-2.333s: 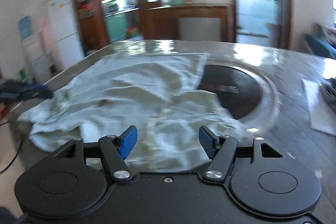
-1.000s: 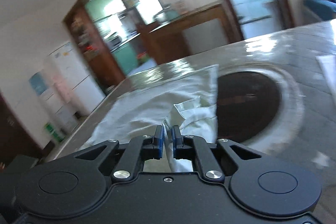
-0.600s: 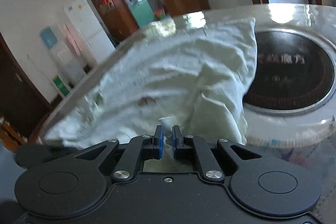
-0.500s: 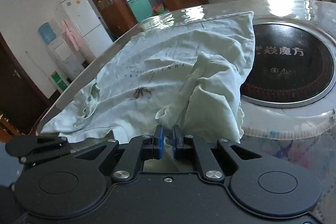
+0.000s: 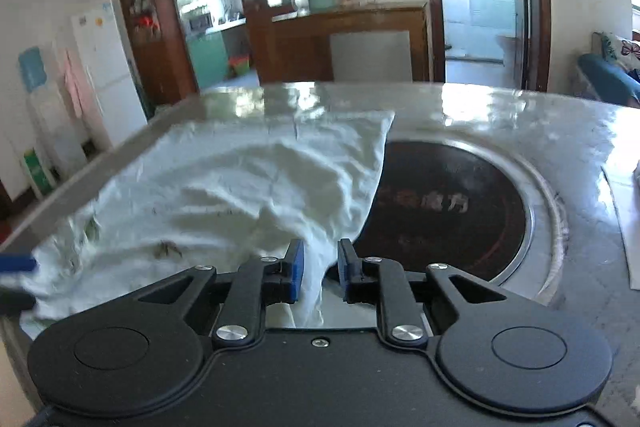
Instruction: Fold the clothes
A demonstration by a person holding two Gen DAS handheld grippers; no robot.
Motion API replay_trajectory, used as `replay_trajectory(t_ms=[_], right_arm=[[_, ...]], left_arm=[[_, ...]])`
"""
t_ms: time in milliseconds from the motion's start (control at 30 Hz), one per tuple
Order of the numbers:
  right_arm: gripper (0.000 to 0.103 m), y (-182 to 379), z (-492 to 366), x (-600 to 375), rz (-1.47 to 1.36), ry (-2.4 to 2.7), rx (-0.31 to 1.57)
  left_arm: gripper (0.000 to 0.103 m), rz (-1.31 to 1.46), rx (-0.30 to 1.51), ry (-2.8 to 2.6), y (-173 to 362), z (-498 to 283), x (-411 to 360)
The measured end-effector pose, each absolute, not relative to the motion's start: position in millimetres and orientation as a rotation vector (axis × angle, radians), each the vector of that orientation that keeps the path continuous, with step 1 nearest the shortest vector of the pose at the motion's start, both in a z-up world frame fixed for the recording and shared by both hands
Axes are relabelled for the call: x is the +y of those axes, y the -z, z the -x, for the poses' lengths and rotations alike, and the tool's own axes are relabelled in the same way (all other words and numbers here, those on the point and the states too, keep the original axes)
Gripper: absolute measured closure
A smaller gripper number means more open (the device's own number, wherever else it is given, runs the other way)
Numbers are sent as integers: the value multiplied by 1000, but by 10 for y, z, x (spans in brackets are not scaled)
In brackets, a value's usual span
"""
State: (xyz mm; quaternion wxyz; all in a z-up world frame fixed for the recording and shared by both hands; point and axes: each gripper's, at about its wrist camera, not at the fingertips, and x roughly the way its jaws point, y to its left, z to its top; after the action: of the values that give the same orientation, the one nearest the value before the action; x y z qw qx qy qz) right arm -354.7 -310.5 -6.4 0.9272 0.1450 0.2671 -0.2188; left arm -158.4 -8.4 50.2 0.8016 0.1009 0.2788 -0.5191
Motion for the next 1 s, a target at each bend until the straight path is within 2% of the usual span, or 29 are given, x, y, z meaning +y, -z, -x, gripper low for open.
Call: replay_trajectory(t_ms=[167,400,667,1000], right_arm=[[82,213,3419,-2944,-179,438,609],[82,-27,3300,-2896,-128,434,555],[82,178,3028,-2994,-156,416,648],[82,159,3069,-2918,-129,388,665]], left_arm=[[39,-226,623,1055,-458,1399,-37],[39,-237,618,1044,-463,1215,-106],[39,-231,727,1017,-218,924,-317],[38,-279,742,1023,-128,942,-411]])
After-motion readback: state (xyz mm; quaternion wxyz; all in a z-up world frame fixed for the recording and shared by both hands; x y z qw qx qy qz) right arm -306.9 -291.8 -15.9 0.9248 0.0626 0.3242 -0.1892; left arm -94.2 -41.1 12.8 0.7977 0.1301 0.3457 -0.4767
